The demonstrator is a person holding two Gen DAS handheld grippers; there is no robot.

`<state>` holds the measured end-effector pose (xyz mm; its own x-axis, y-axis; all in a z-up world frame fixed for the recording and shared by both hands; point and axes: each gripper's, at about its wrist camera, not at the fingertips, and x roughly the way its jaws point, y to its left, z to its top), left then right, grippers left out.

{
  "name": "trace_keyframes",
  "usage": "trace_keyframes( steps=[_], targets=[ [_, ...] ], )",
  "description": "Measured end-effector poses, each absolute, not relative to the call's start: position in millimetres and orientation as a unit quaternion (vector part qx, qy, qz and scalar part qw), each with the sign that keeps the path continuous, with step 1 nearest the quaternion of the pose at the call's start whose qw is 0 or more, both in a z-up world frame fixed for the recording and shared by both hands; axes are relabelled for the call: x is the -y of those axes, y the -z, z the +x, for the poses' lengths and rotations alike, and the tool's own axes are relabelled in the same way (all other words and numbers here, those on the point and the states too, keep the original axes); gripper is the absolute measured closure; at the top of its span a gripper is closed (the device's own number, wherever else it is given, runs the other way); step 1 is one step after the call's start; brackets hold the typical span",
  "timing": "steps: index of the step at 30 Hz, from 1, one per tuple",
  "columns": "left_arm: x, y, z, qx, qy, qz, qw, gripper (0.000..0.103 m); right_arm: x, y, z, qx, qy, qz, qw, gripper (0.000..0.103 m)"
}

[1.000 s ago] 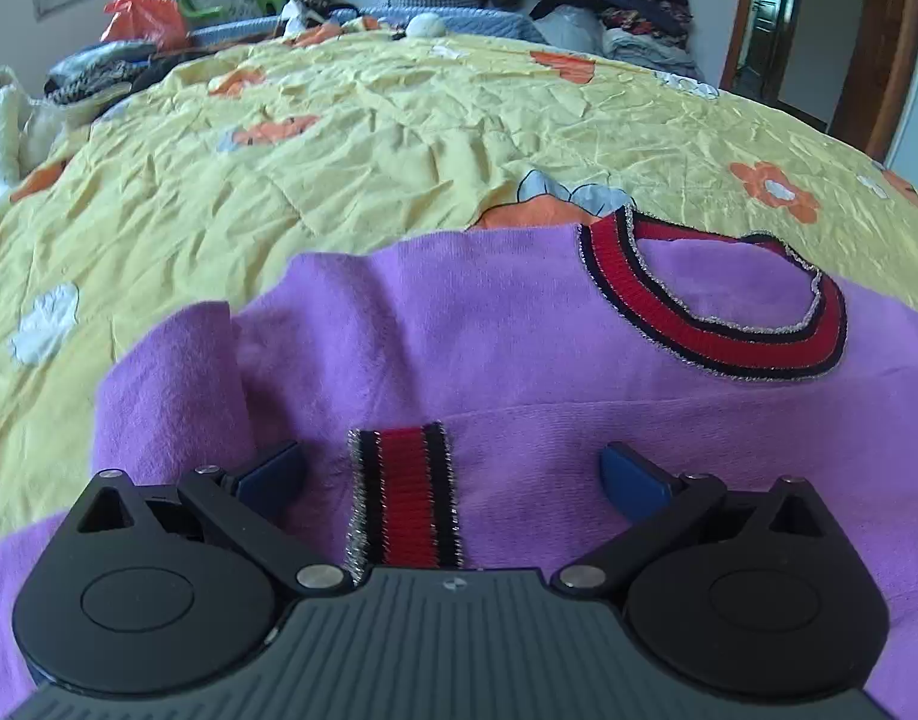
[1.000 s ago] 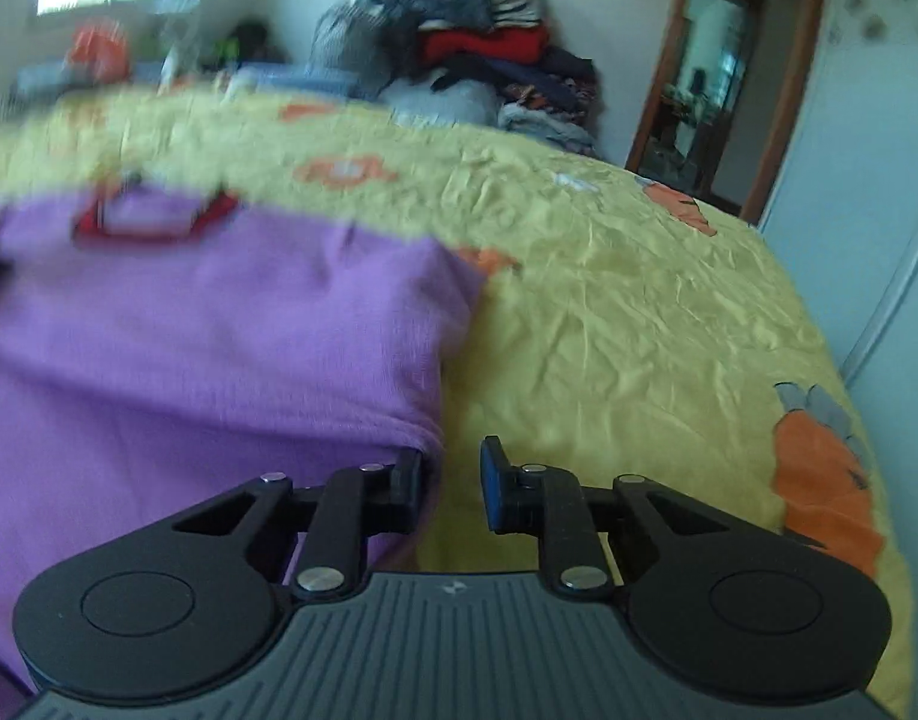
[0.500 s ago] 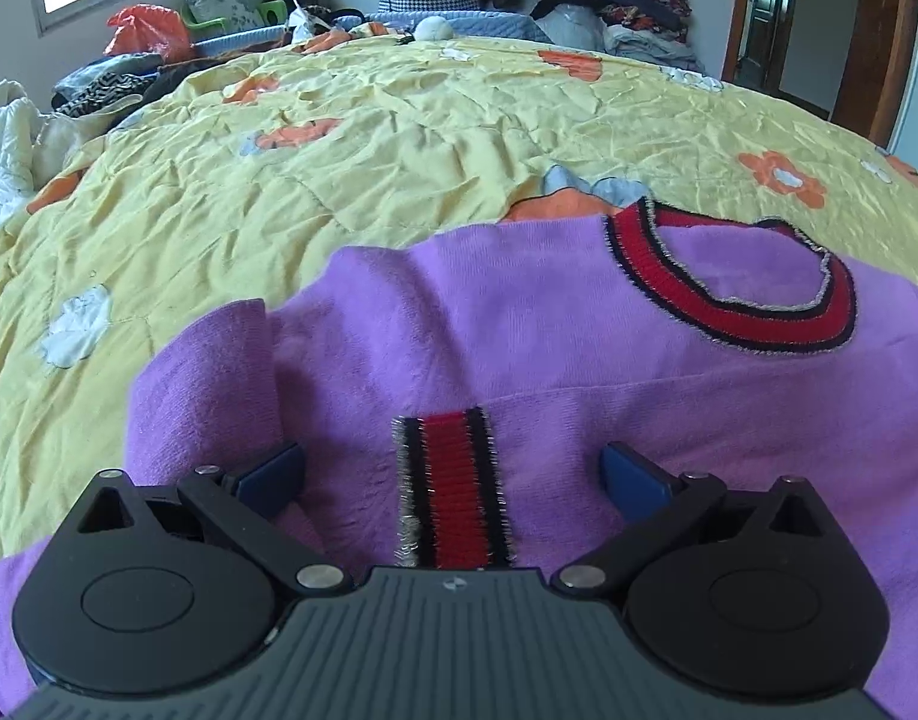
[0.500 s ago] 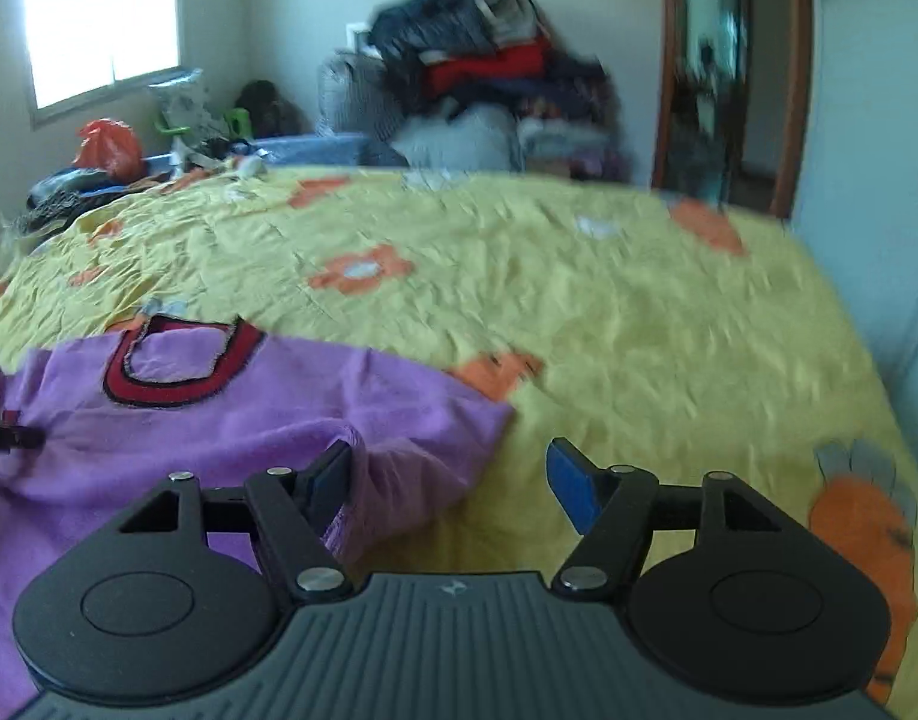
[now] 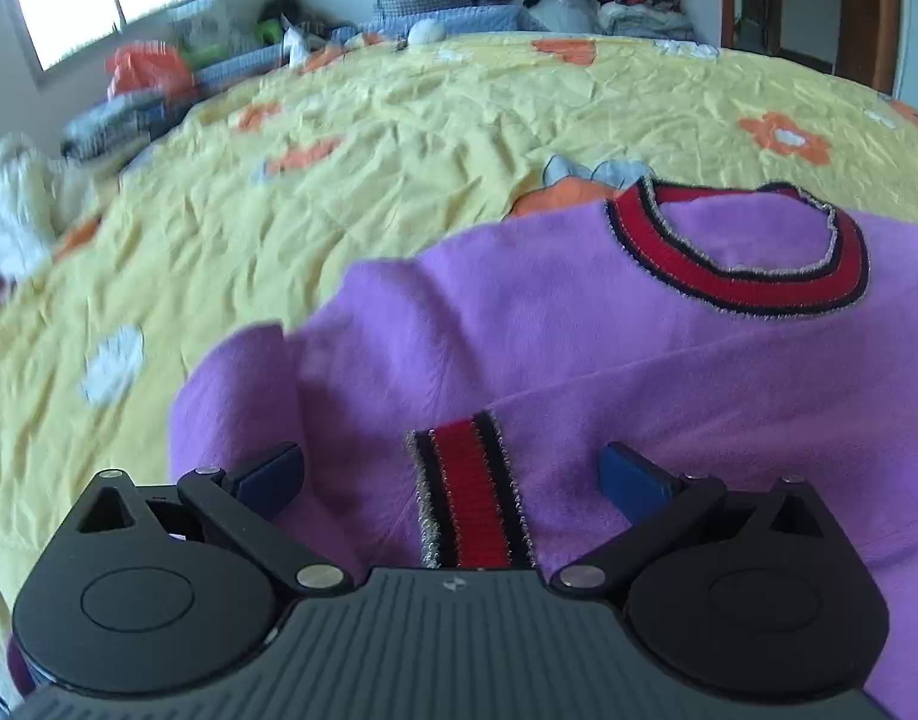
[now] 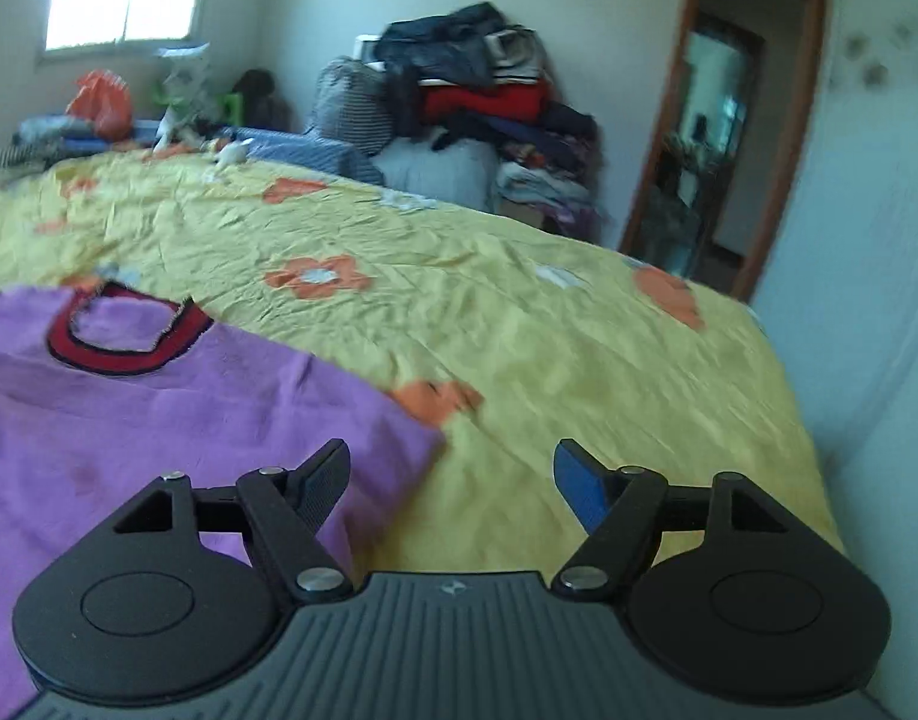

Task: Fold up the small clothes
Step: 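Move the left gripper toward the other purple sleeve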

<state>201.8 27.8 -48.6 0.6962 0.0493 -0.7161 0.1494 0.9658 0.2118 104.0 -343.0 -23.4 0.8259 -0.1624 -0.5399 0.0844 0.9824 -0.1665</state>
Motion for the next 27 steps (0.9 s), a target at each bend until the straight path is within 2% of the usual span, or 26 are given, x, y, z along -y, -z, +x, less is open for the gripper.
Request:
trace_keyframes(
  steps=[1, 3, 4, 6, 7, 9, 12, 14, 15, 17, 18, 22, 24, 26, 27],
  targets=[
    [-26.4, 49.8, 200.7, -0.38, 0.026, 0.135, 0.915, 0.0, 341.2, 32.6, 117.9, -0.3, 0.047, -0.074, 0.95, 0.029],
    [-30.0, 50.7, 201.0, -0.377, 0.03, 0.133, 0.916, 0.0, 334.8, 57.9, 135.4, -0.357, 0.071, -0.159, 0.918, 0.028],
    [-34.2, 50.9, 202.4, -0.381, 0.032, 0.125, 0.916, 0.0, 339.0, 63.7, 126.5, -0.351, 0.072, -0.181, 0.916, 0.025],
    [-41.9, 49.0, 205.1, -0.394, 0.032, 0.112, 0.912, 0.0, 364.2, 59.2, 109.4, -0.367, 0.066, -0.117, 0.921, 0.024],
    [-42.4, 46.3, 207.6, -0.403, 0.029, 0.112, 0.908, 0.0, 369.5, 56.7, 104.6, -0.38, 0.081, -0.12, 0.914, 0.024],
    [-37.5, 39.8, 208.9, -0.408, 0.024, 0.124, 0.904, 0.0, 373.1, 43.3, 85.7, -0.343, 0.099, -0.132, 0.925, 0.023],
    [-19.6, 28.3, 201.8, -0.387, 0.04, 0.145, 0.91, 0.0, 377.0, 25.5, 70.6, -0.314, 0.066, -0.024, 0.947, 0.023],
    [-7.5, 29.0, 198.2, -0.377, 0.043, 0.165, 0.911, 0.0, 360.0, 27.8, 72.7, -0.303, 0.034, -0.015, 0.952, 0.023],
    [-3.0, 33.4, 198.0, -0.379, 0.04, 0.176, 0.907, 0.0, 347.4, 33.0, 75.4, -0.309, 0.027, -0.038, 0.95, 0.022],
    [-1.1, 46.2, 198.5, -0.39, 0.031, 0.191, 0.9, 0.0, 322.1, 59.3, 79.0, -0.359, 0.06, -0.171, 0.915, 0.02],
    [-6.6, 47.5, 194.2, -0.377, 0.035, 0.18, 0.908, 0.0, 321.9, 60.2, 65.8, -0.335, 0.068, -0.192, 0.92, 0.013],
    [-31.9, 46.7, 195.2, -0.398, 0.034, 0.125, 0.908, 0.0, 341.4, 47.3, 53.4, -0.372, 0.093, -0.146, 0.912, 0.011],
    [-43.1, 40.3, 189.6, -0.407, 0.016, 0.112, 0.907, 0.0, 337.6, 35.4, 51.8, -0.344, 0.091, -0.125, 0.926, 0.011],
    [-59.3, 33.8, 174.7, -0.393, -0.01, 0.105, 0.914, 0.0, 332.1, 20.4, 52.3, -0.317, 0.05, -0.029, 0.947, 0.007],
    [-70.2, 29.0, 165.8, -0.385, -0.021, 0.1, 0.917, 0.0, 327.4, 17.5, 56.2, -0.311, 0.025, 0.021, 0.95, 0.002]
  ],
)
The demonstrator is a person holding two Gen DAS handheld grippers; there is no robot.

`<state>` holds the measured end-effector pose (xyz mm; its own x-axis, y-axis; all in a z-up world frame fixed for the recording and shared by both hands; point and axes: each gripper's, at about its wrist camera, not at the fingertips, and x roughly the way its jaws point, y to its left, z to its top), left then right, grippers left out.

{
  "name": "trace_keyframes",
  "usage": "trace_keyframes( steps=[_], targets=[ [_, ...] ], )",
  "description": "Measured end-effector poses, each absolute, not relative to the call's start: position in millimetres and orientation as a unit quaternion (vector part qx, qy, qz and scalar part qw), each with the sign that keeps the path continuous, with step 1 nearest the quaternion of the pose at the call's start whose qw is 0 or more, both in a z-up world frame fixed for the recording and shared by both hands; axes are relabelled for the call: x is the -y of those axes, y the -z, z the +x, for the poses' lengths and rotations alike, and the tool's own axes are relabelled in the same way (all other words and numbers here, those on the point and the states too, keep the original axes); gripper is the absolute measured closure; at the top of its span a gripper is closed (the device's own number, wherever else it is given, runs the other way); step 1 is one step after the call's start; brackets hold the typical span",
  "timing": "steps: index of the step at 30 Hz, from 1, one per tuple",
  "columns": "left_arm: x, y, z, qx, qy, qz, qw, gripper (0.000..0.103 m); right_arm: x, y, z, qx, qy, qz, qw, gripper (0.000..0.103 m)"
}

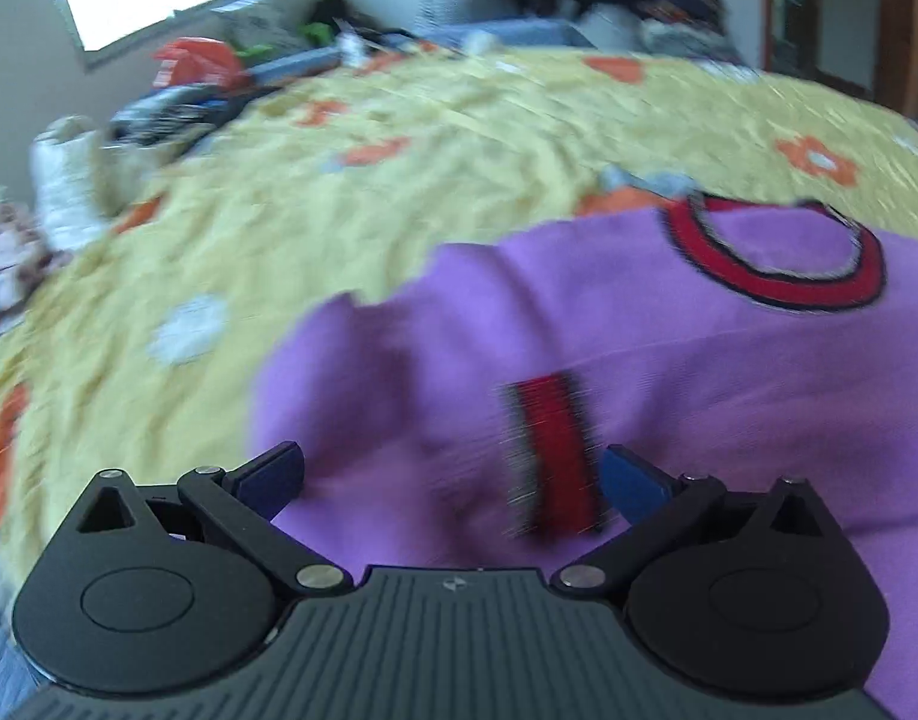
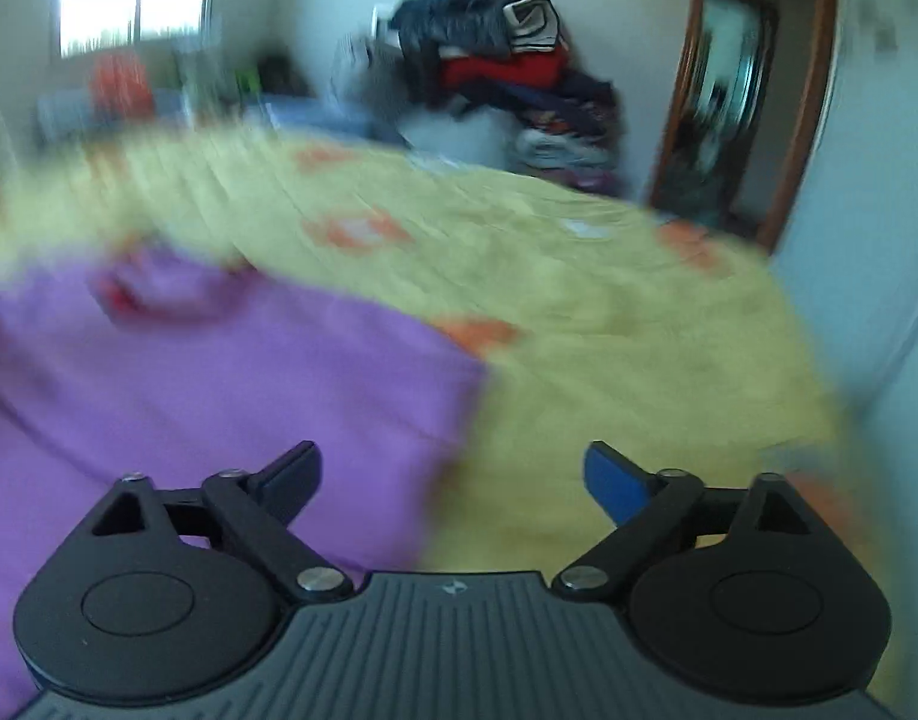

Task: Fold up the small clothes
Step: 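Move the left gripper toward the other purple sleeve, then close the left gripper on the other sleeve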

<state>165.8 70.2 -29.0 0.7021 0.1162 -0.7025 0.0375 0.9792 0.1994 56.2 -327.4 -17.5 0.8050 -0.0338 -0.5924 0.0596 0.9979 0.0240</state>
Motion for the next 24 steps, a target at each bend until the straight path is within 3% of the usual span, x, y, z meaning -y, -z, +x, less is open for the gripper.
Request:
trace_keyframes(
  steps=[4, 11, 18, 21, 24],
  targets=[
    [-141.2, 6.2, 120.9, -0.339, -0.049, 0.036, 0.939, 0.0, 286.2, 21.7, 84.2, -0.329, -0.061, 0.114, 0.936, 0.0],
    [-303.1, 25.2, 39.2, -0.297, -0.01, -0.122, 0.947, 0.0, 212.5, 32.5, 90.7, -0.33, -0.087, 0.004, 0.94, 0.0],
    [-323.5, 67.0, 6.8, -0.33, -0.023, 0.014, 0.944, 0.002, 209.5, 52.5, 88.5, -0.349, -0.081, -0.004, 0.934, 0.0],
    [-318.6, 75.6, 14.2, -0.332, 0.019, 0.008, 0.943, 0.016, 212.1, 59.4, 91.1, -0.36, -0.068, 0.008, 0.93, 0.0],
    [-318.4, 74.5, 24.5, -0.312, 0.004, -0.001, 0.95, 0.023, 210.0, 59.7, 87.1, -0.36, -0.065, 0.002, 0.931, 0.0]
  ],
)
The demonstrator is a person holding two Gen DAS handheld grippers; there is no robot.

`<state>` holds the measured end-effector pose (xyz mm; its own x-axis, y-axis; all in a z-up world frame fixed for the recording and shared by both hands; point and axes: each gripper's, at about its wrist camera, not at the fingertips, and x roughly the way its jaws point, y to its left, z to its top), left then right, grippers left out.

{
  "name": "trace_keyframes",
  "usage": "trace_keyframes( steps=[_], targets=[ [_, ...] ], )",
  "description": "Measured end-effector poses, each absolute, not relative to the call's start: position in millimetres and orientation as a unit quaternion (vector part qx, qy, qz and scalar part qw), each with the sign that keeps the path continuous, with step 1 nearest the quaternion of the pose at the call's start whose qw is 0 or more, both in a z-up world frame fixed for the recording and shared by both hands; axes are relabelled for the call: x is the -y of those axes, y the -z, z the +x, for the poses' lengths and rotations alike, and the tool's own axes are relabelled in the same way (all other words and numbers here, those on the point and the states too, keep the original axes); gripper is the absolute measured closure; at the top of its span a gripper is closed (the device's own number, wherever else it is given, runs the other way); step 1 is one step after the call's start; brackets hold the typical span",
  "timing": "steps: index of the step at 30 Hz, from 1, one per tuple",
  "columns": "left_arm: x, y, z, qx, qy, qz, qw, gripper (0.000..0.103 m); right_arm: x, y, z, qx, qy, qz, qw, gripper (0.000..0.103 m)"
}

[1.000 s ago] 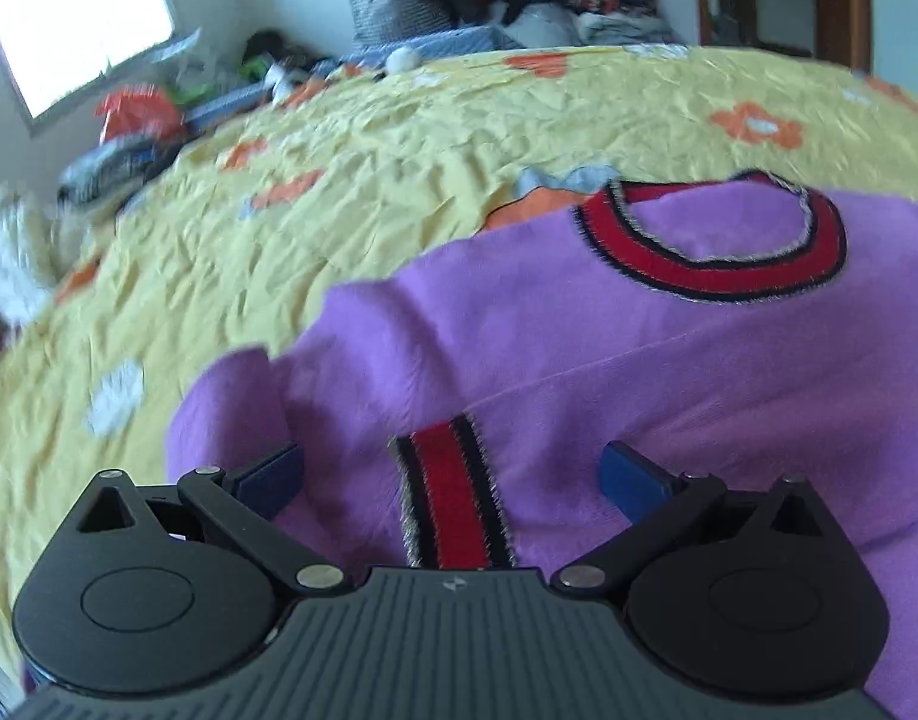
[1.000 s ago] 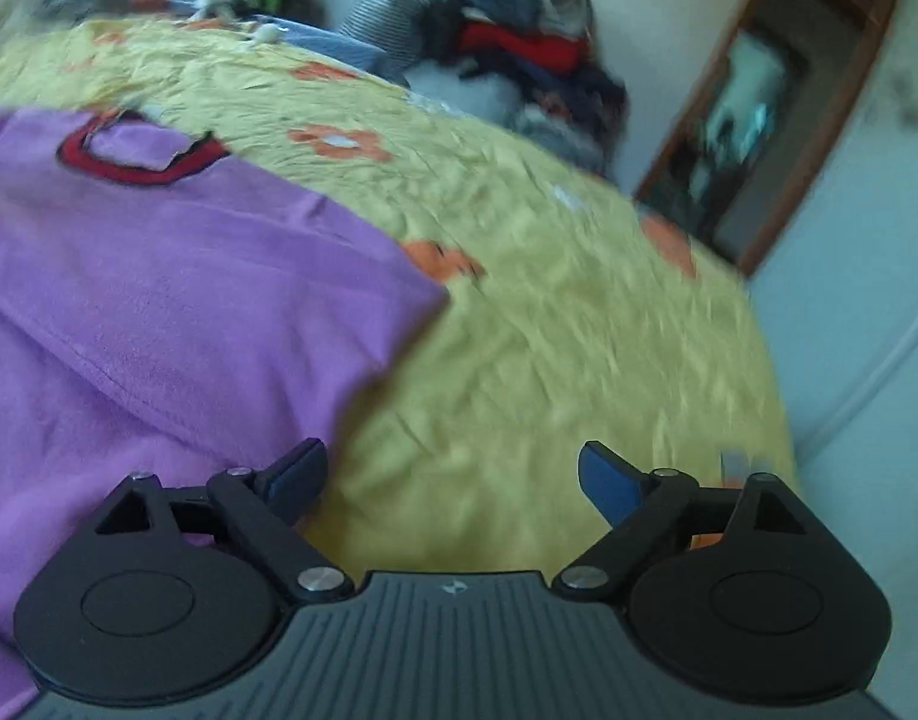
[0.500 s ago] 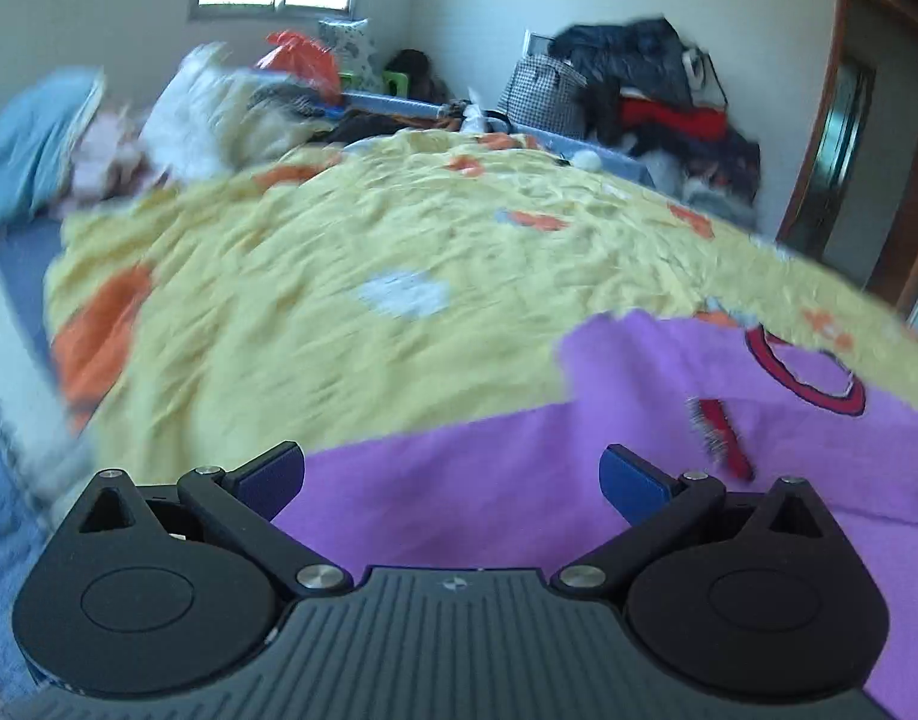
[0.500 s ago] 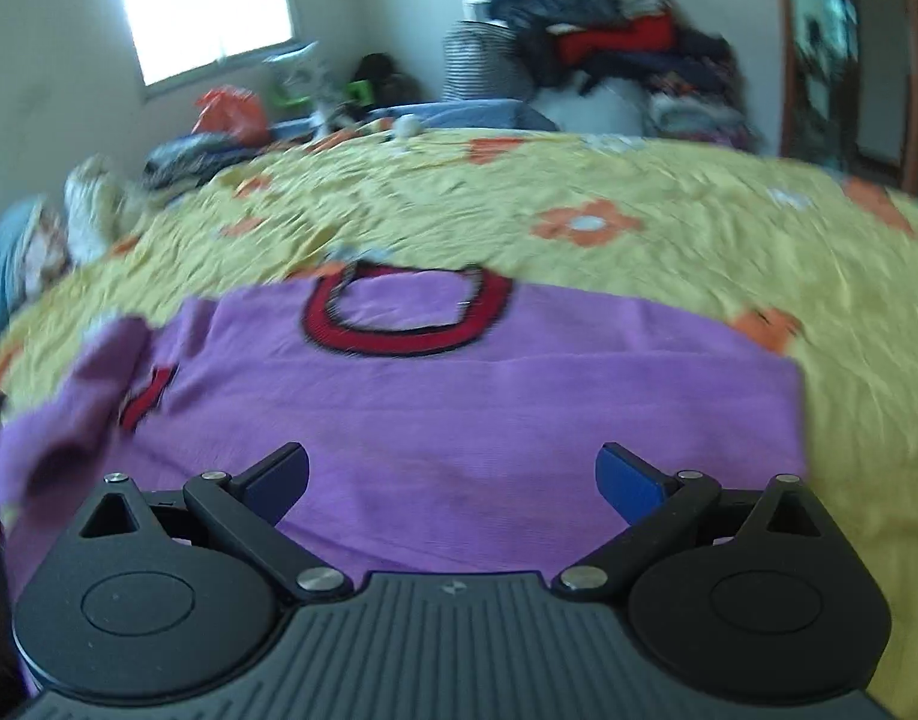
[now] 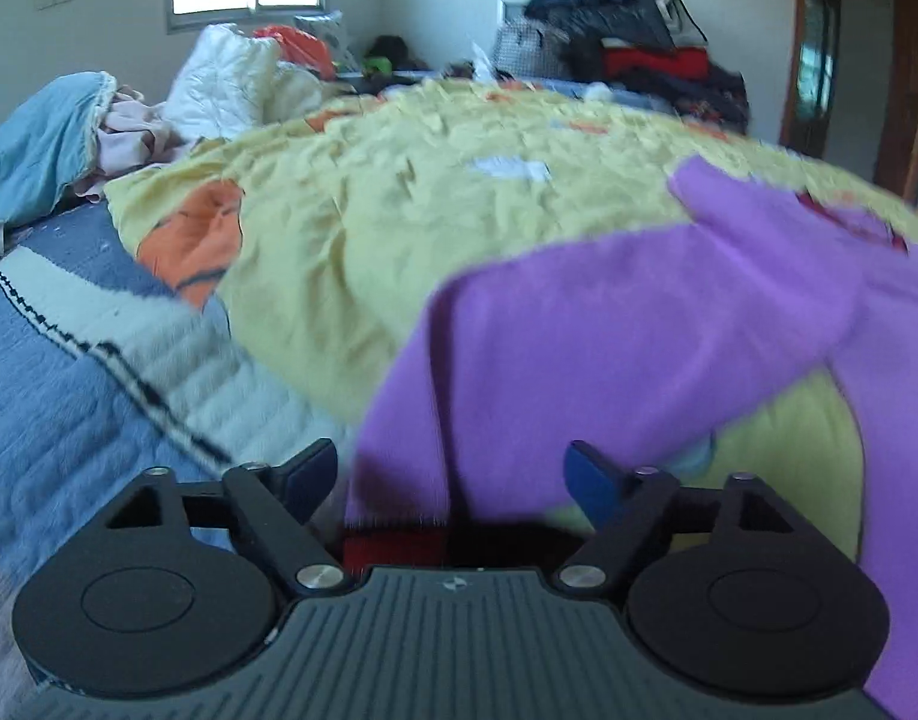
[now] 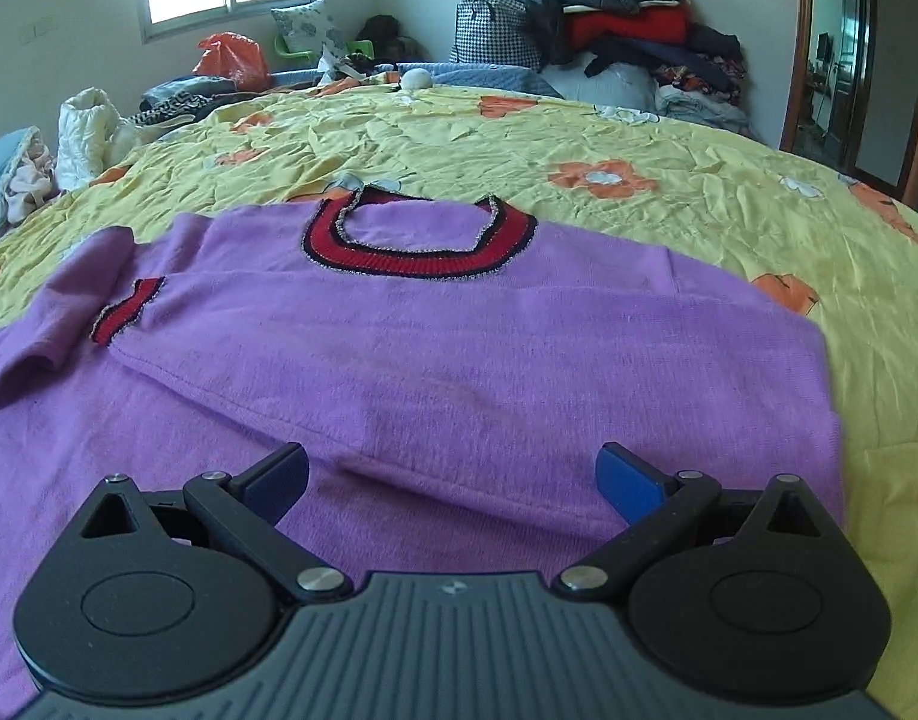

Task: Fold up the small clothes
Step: 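Close the left gripper on the other sleeve, then lift the sleeve with the left gripper and fold it across toward the collar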

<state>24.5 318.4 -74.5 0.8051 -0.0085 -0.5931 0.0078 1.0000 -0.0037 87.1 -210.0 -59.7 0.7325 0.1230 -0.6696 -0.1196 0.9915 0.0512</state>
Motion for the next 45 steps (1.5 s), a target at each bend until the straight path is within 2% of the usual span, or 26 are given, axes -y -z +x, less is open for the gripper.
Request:
trace_keyframes(
  steps=[3, 4, 6, 7, 8, 9, 10, 17, 26, 34, 39, 45],
  targets=[
    [-323.7, 71.6, 33.3, -0.298, -0.009, -0.006, 0.955, 0.025, 207.1, 59.4, 83.7, -0.362, -0.065, -0.006, 0.93, 0.0],
    [-325.0, 72.3, 37.0, -0.307, -0.014, 0.001, 0.952, 0.028, 206.7, 59.4, 82.9, -0.362, -0.064, -0.007, 0.93, 0.0],
    [-333.1, 77.8, 42.9, -0.324, -0.009, -0.005, 0.946, 0.052, 207.2, 59.5, 81.5, -0.361, -0.062, -0.005, 0.93, 0.0],
    [-337.4, 79.3, 43.1, -0.324, -0.009, -0.008, 0.946, 0.057, 207.8, 59.8, 81.3, -0.361, -0.061, -0.003, 0.931, 0.0],
    [-340.4, 78.6, 42.4, -0.323, -0.013, -0.007, 0.946, 0.069, 208.0, 60.1, 81.8, -0.361, -0.059, -0.002, 0.931, 0.0],
    [-345.1, 76.5, 42.3, -0.324, -0.014, -0.017, 0.946, 0.091, 207.6, 60.5, 82.6, -0.362, -0.058, -0.002, 0.93, 0.0],
    [-351.4, 73.8, 41.5, -0.327, -0.011, -0.037, 0.944, 0.096, 207.5, 60.5, 83.1, -0.363, -0.057, -0.001, 0.93, 0.0],
    [-376.0, 54.3, 27.0, -0.353, 0.04, -0.099, 0.93, 0.097, 209.9, 62.1, 84.7, -0.363, -0.058, 0.006, 0.93, 0.0],
    [-484.9, 2.3, 1.0, -0.311, -0.01, -0.37, 0.875, 0.097, 214.3, 60.4, 83.6, -0.359, -0.065, 0.022, 0.931, 0.0],
    [-534.6, -12.2, -21.6, -0.305, -0.056, -0.49, 0.815, 0.098, 211.1, 62.1, 86.3, -0.366, -0.068, 0.02, 0.928, 0.0],
    [-492.8, -44.6, 11.0, -0.309, -0.004, -0.517, 0.798, 0.098, 205.6, 59.2, 87.5, -0.366, -0.085, 0.009, 0.927, 0.0],
    [-385.7, -87.7, 92.5, -0.342, 0.075, -0.467, 0.812, 0.098, 199.3, 58.9, 78.0, -0.36, -0.1, 0.007, 0.927, 0.0]
  ],
)
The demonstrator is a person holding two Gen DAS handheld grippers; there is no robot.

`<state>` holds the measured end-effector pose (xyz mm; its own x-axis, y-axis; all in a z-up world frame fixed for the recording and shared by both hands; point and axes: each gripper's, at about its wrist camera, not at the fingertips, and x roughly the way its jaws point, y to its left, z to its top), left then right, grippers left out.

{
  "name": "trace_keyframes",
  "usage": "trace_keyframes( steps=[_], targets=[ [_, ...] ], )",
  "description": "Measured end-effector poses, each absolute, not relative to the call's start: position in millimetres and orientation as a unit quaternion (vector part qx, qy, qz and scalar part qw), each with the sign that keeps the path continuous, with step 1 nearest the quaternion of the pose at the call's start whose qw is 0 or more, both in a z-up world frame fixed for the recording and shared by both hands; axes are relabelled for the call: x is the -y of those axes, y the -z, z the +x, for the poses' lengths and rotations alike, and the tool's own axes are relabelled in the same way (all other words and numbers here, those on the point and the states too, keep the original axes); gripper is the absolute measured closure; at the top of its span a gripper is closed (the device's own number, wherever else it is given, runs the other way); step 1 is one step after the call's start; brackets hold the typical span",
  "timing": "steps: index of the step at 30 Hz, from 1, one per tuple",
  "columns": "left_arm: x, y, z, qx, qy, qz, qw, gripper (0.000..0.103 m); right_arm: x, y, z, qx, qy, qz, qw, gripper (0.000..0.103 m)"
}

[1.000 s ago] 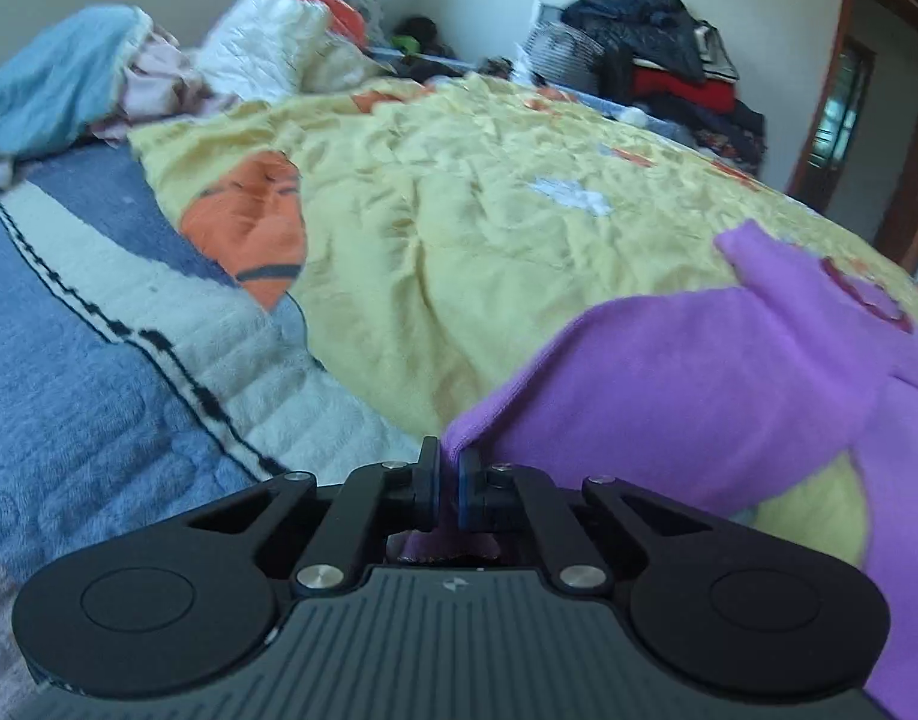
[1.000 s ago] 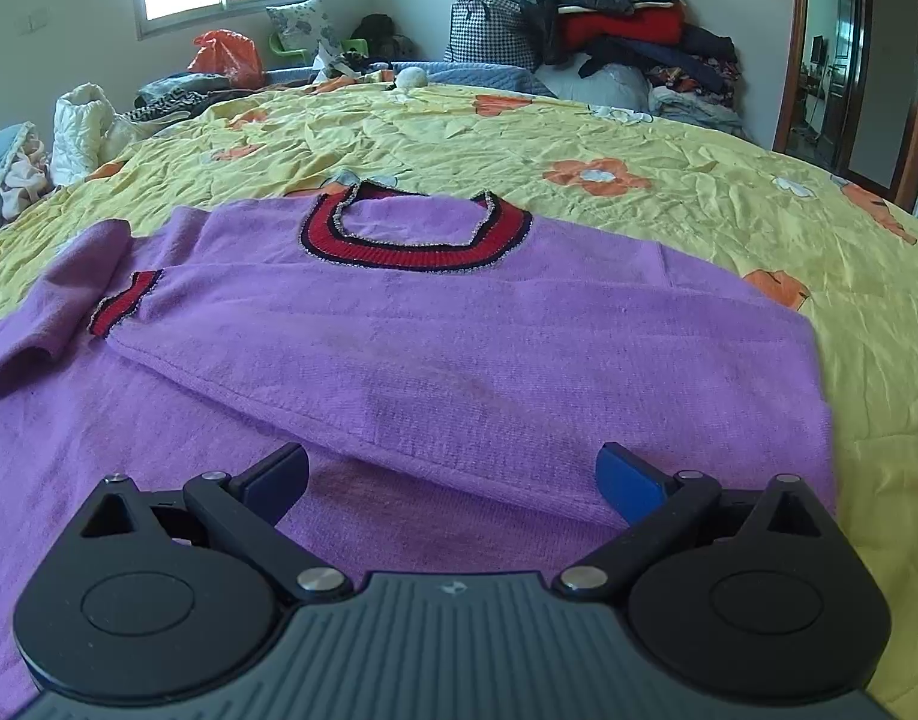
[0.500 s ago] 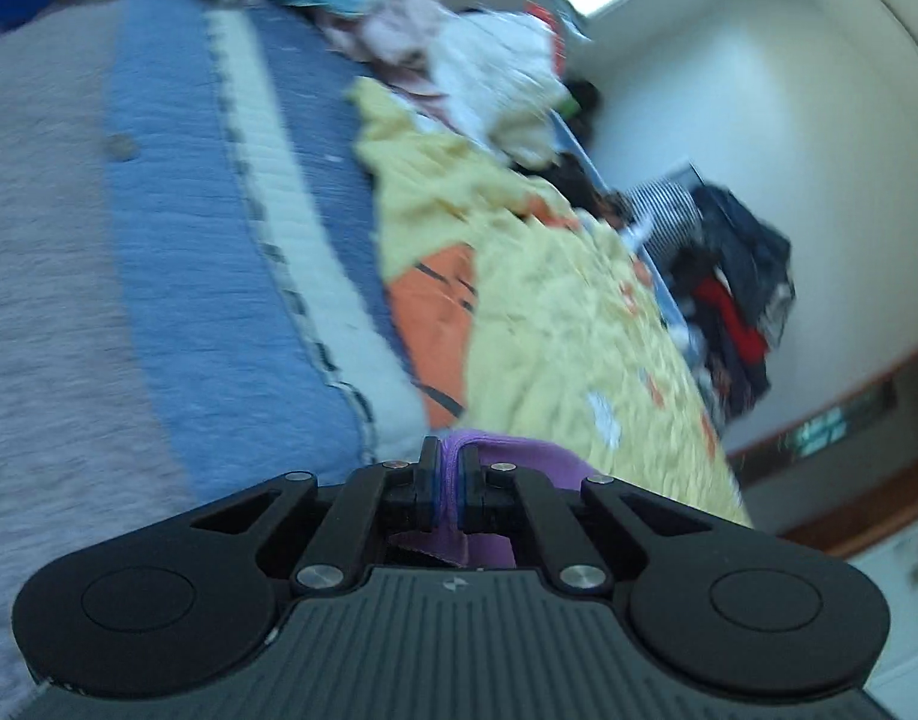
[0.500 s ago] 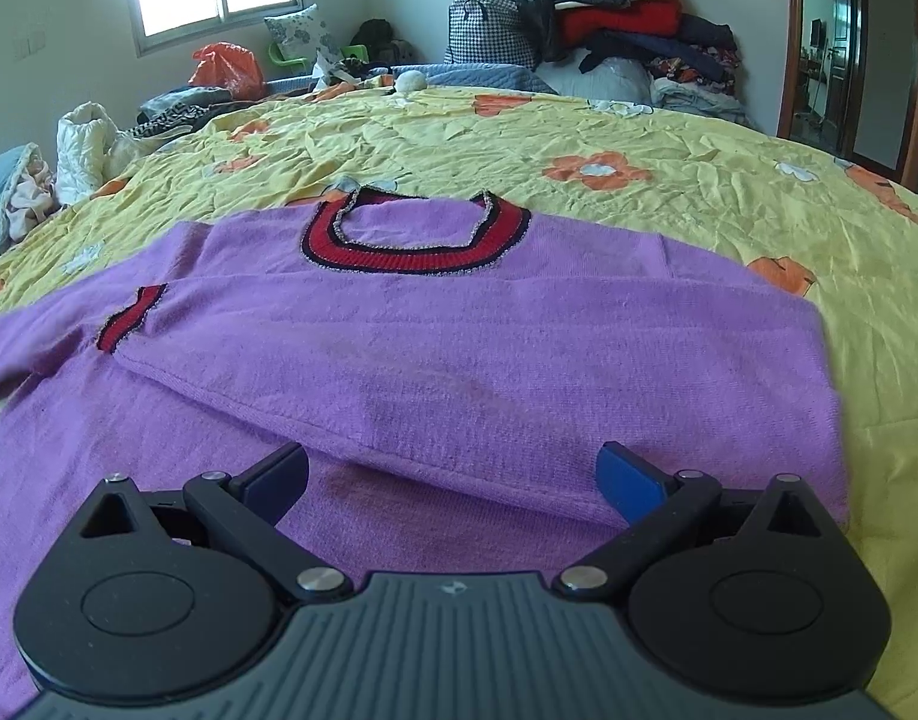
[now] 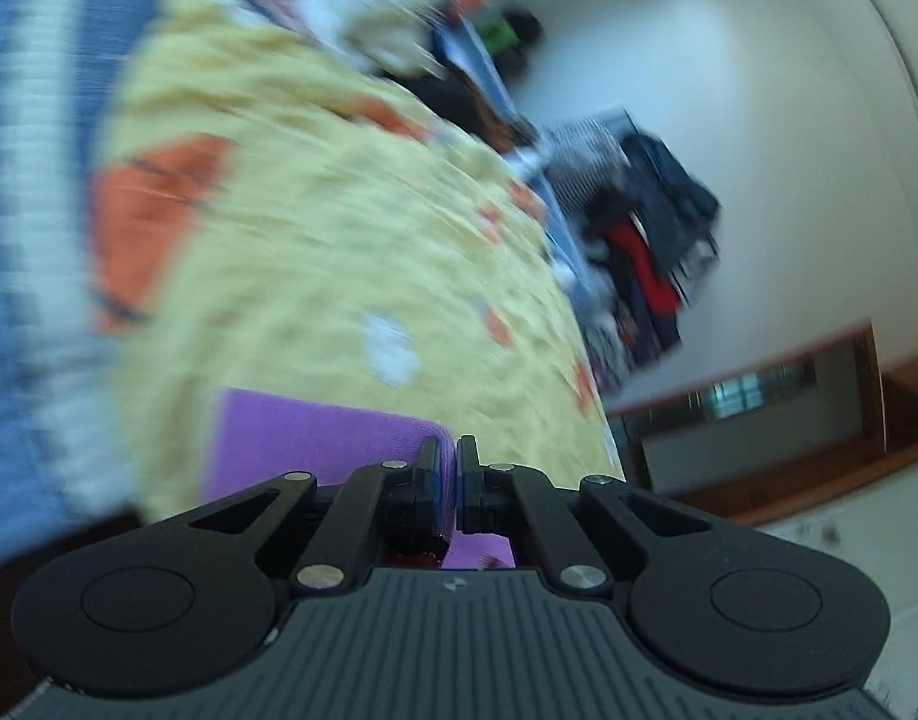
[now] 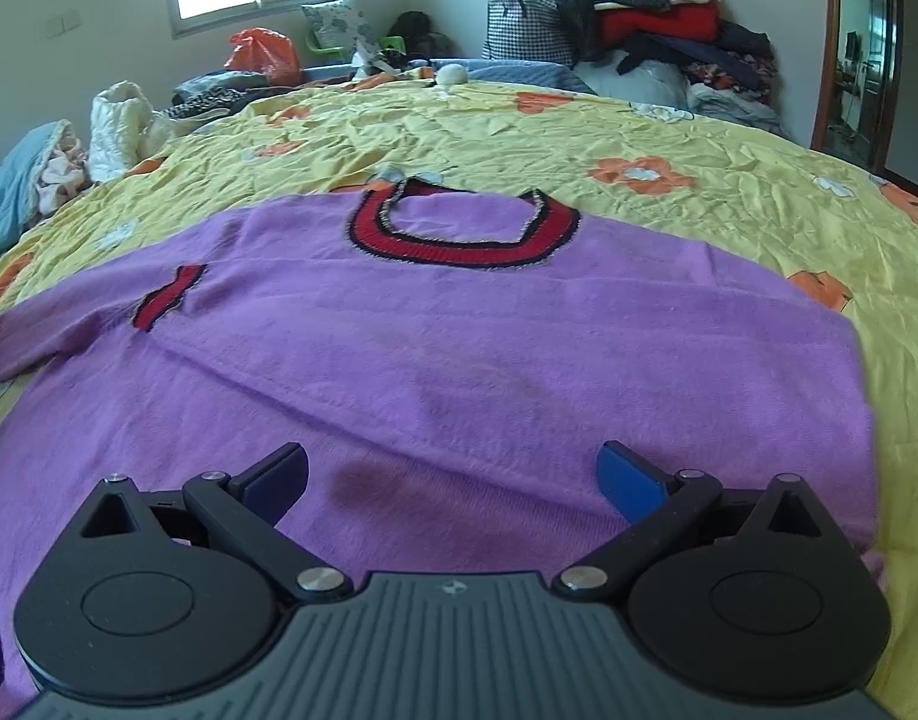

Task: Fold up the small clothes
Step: 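Lift the sleeve with the left gripper and fold it across toward the collar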

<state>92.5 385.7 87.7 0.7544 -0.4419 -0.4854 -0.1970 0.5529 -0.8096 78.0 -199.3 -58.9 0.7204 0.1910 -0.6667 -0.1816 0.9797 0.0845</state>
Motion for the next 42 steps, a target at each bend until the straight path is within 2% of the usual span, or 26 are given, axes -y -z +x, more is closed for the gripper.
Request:
trace_keyframes(
  steps=[6, 17, 24, 33, 34, 35, 36, 38, 42],
  targets=[
    [-276.6, -92.6, 165.5, -0.385, 0.157, -0.43, 0.802, 0.098, 213.0, 51.7, 64.3, -0.342, -0.093, 0.043, 0.934, 0.0],
    [-89.9, -42.1, 252.7, -0.469, 0.212, -0.44, 0.736, 0.098, 248.5, 43.0, 43.3, -0.328, -0.068, 0.124, 0.934, 0.0],
    [17.9, 2.7, 260.8, -0.511, 0.201, -0.465, 0.694, 0.098, 258.5, 50.8, 36.1, -0.332, -0.056, 0.142, 0.931, 0.0],
    [114.9, 78.7, 265.7, -0.589, 0.202, -0.408, 0.668, 0.098, 256.1, 47.3, 35.5, -0.332, -0.043, 0.098, 0.937, 0.0],
    [119.2, 80.2, 268.3, -0.596, 0.206, -0.403, 0.663, 0.095, 255.7, 47.9, 35.8, -0.332, -0.044, 0.097, 0.937, 0.0],
    [120.2, 80.9, 271.0, -0.596, 0.21, -0.408, 0.659, 0.086, 254.8, 48.4, 36.0, -0.333, -0.046, 0.097, 0.937, 0.0],
    [118.9, 78.5, 274.4, -0.593, 0.225, -0.415, 0.652, 0.071, 254.4, 49.0, 36.2, -0.334, -0.046, 0.095, 0.937, 0.0],
    [108.0, 65.8, 279.4, -0.58, 0.261, -0.43, 0.642, 0.055, 252.7, 48.4, 37.1, -0.332, -0.049, 0.093, 0.937, 0.0],
    [51.4, 27.1, 267.9, -0.527, 0.303, -0.408, 0.681, 0.029, 260.0, 39.3, 40.1, -0.303, -0.081, 0.133, 0.94, 0.0]
  ],
)
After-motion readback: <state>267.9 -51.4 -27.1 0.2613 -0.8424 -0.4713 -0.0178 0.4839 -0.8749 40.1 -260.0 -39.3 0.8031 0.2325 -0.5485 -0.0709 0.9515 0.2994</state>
